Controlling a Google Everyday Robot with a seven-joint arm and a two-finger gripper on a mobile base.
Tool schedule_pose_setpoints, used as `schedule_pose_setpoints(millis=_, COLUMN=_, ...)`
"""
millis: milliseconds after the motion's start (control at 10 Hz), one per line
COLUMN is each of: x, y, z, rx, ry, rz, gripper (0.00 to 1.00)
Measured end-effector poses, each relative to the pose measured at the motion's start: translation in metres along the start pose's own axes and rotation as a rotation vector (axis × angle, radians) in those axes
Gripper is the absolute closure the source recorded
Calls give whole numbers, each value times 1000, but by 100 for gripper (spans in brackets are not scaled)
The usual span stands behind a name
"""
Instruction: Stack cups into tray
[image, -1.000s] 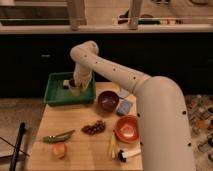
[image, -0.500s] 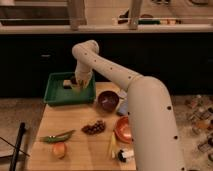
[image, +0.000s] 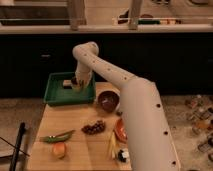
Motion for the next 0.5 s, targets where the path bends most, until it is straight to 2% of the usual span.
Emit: schedule_pose_setpoints(millis=500, x=12, y=-10, z=28, rx=11, ry=-8, rz=-15, gripper=100)
